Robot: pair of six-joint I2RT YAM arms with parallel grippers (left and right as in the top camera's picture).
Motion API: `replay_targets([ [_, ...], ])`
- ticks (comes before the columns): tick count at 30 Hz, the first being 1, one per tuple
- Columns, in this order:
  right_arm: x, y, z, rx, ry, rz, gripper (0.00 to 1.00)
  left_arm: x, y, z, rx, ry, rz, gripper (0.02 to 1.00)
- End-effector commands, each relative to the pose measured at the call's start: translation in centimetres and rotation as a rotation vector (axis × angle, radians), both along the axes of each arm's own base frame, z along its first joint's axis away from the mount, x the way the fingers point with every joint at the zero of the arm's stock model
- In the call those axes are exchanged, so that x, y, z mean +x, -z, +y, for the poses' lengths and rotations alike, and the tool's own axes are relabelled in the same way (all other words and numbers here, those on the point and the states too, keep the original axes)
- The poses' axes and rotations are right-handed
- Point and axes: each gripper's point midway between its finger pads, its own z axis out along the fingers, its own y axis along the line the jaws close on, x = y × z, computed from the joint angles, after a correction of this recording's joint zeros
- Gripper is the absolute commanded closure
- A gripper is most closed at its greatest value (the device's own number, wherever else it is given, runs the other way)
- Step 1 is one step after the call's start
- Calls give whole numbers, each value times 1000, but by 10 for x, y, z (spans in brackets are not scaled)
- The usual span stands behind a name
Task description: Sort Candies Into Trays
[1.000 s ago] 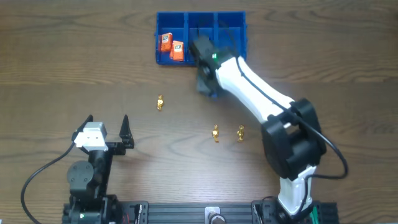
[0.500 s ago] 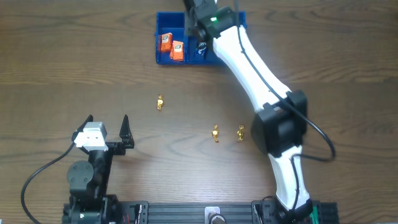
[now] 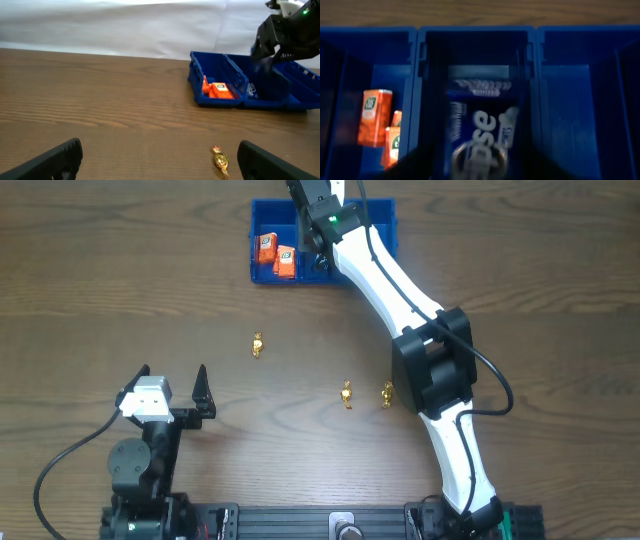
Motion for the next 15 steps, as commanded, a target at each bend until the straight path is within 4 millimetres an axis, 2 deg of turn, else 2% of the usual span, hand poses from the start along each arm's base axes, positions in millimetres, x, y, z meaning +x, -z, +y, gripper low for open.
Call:
replay_targets([
  [1,3,-12,-5,-4,16,-25,253,-1,16,-1,13,11,47,20],
  [4,-1,-17,3,-1,1,-30,240,-1,16,-1,13,11,47,20],
  [7,-17,-35,19,-2,-35,-30,194,-1,16,-1,13,11,47,20],
  [10,-40,-56,36,-4,-81,-22,150,-1,16,-1,13,11,47,18],
  [12,-64,-68,52,-5,-117,-7,137,-1,16,-1,13,11,47,20],
  [15,-99,-71,72,-9,-146,45,132,-1,16,-1,13,11,47,20],
])
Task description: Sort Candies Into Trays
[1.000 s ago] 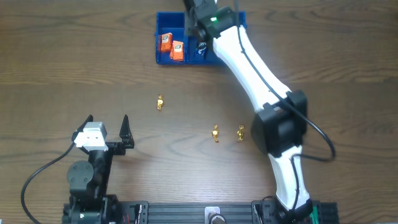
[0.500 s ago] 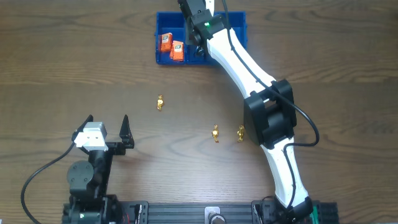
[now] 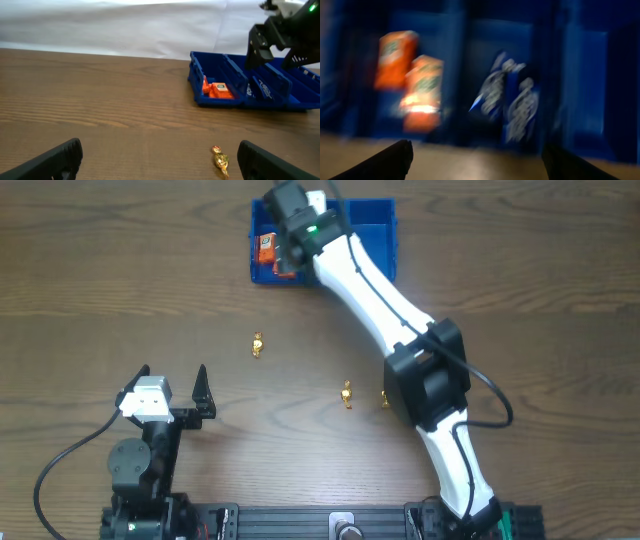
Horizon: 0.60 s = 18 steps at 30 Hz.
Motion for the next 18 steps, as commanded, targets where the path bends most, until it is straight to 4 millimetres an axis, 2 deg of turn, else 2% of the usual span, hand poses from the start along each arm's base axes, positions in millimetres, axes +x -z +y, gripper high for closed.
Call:
replay_targets([
  [1,-49,-59,43,64,-49,-36,132,-1,16,-1,13,11,47,20],
  [3,-69,-49,56,77,-64,23,132,-1,16,-1,13,11,47,20],
  [6,-86,-29,69,78,-68,81,132,-1,16,-1,13,11,46,20],
  [12,-102,36,90,54,-55,204,132,-1,16,-1,13,11,47,20],
  [18,-117,88,105,58,-43,306,143,-1,16,-1,13,11,46,20],
])
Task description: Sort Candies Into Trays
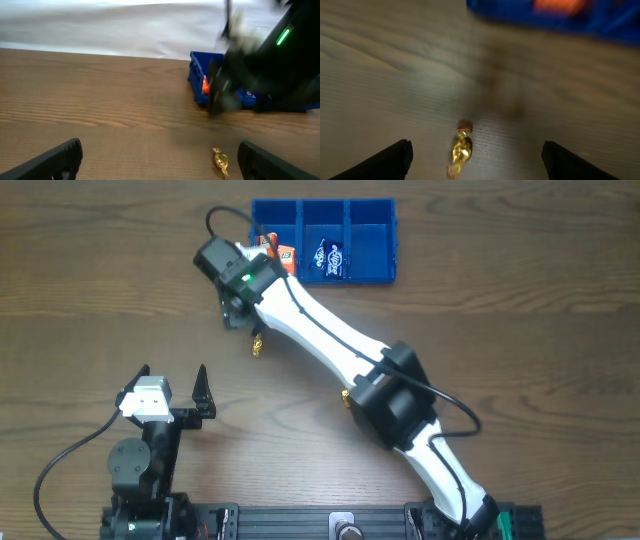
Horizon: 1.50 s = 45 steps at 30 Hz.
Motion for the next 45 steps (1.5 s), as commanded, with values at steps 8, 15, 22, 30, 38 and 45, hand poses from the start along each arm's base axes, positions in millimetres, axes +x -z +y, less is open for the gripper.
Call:
replay_targets([
  [8,-26,55,17,-2,34,122,205,-1,16,-1,13,11,46,20],
  [15,-32,72,14,-29,55,156,334,-1,16,-1,13,11,47,20],
  [22,-33,75,12,-39,59,165,619,-1,16,-1,13,11,46,20],
  [30,-33,75,11,-41,60,166,553,-1,16,-1,13,11,46,23],
  [38,-31,79,8,-49,66,168,540,-1,16,-1,13,11,46,20],
  [45,-30,83,5,-55,73,174,617,-1,16,-1,13,11,46,20],
])
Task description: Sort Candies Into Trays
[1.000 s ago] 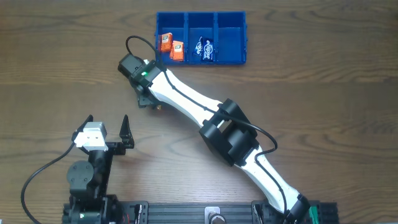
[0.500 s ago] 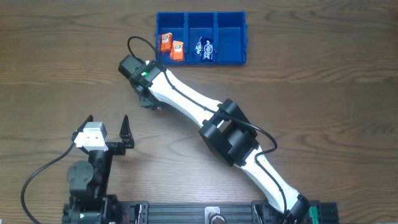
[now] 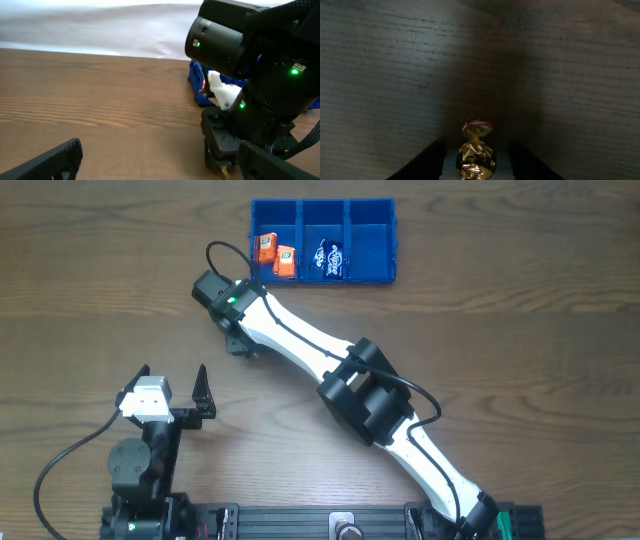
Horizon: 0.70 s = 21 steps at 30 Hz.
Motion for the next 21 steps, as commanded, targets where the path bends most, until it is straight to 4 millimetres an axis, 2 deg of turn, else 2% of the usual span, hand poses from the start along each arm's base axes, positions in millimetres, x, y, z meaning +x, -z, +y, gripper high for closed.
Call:
replay_targets([
  [1,3,12,-7,-25,20,12,645,-1,16,-1,13,11,46,20],
  [3,3,12,-8,-25,20,12,739,-1,16,-1,13,11,47,20],
  [9,5,11,-6,-19,23,7,761,-1,16,-1,13,11,46,20],
  [11,6,1,-5,-8,21,-4,761,-1,16,-1,13,11,46,20],
  [14,12,-36,-11,0,22,-65,761,-1,16,-1,13,11,47,20],
  [18,35,-119,-41,8,33,-223,761,-1,16,-1,13,11,46,20],
  [21,56,-168,-73,25,55,-316,759,-1,16,-1,13,11,47,20],
])
